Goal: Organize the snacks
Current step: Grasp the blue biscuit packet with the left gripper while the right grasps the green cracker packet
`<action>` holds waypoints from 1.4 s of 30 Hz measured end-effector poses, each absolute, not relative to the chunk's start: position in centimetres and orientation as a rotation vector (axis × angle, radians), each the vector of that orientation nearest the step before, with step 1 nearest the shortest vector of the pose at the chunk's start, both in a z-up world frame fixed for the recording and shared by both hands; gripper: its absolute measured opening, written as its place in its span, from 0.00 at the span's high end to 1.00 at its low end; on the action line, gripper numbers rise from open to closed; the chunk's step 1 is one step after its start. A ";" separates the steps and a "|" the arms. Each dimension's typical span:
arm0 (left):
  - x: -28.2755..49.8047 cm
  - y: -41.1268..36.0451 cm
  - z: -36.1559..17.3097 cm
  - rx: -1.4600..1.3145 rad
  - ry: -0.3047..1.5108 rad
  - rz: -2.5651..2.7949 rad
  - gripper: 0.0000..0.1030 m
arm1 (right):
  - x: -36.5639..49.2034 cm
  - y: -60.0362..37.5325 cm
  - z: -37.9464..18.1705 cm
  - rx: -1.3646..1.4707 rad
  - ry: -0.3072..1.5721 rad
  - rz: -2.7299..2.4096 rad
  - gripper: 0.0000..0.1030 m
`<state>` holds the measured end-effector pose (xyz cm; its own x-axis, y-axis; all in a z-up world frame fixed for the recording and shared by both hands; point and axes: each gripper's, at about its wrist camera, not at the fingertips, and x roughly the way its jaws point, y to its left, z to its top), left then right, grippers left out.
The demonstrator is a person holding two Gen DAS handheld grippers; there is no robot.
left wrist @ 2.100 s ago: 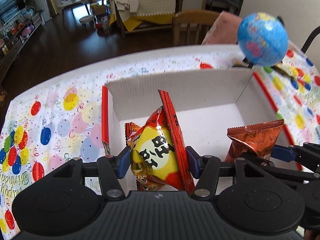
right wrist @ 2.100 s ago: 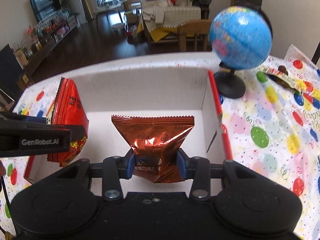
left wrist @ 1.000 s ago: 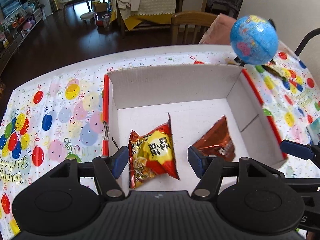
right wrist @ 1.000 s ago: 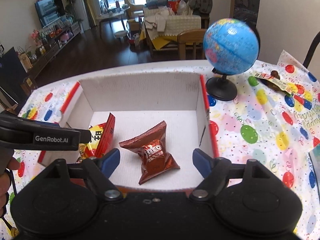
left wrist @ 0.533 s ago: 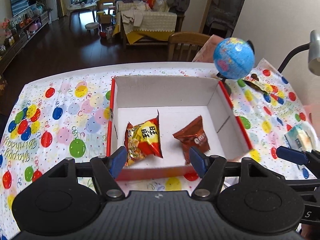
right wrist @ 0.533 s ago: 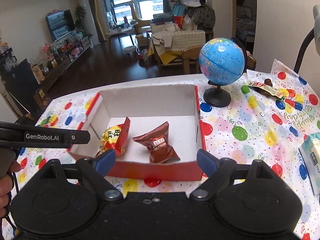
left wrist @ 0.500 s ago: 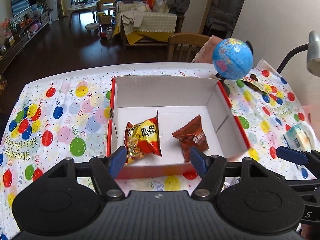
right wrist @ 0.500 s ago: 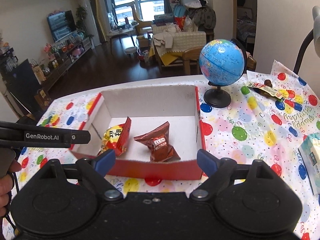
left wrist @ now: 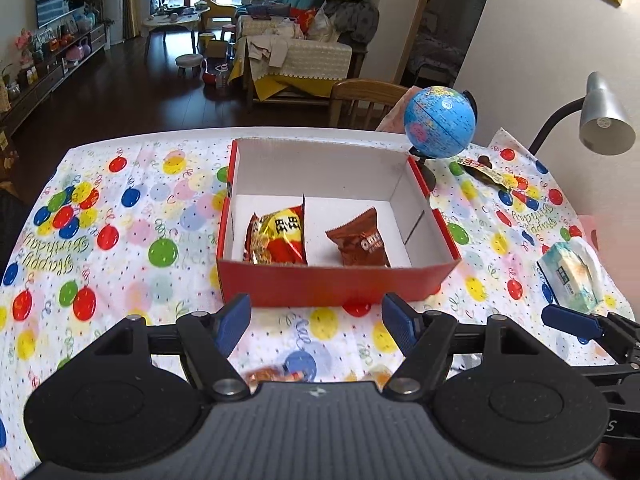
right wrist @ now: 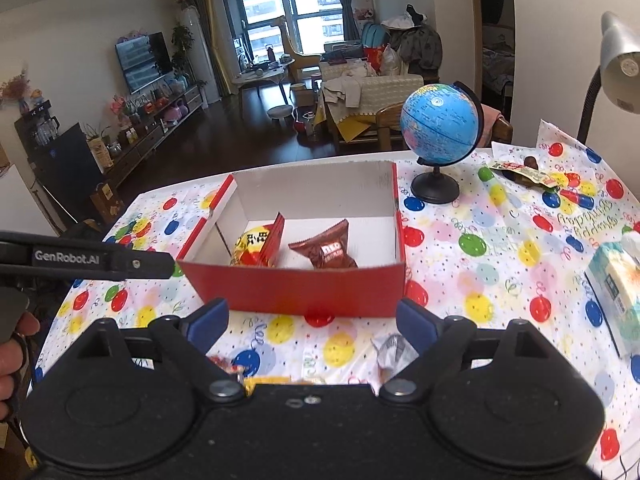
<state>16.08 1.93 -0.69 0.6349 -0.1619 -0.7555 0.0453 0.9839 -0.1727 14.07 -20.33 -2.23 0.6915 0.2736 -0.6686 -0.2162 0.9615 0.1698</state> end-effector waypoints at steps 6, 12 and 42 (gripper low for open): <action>13.6 1.2 -1.9 -0.142 0.897 -0.107 0.30 | 11.8 -21.5 -3.4 0.087 0.763 0.259 0.12; 12.4 0.3 -4.1 -0.145 0.956 -0.114 0.30 | 10.3 -22.6 -5.7 0.079 0.794 0.246 0.14; 15.5 -3.9 -16.5 -0.191 1.356 -0.256 0.30 | 12.8 -22.2 -15.5 -0.308 1.003 0.420 0.29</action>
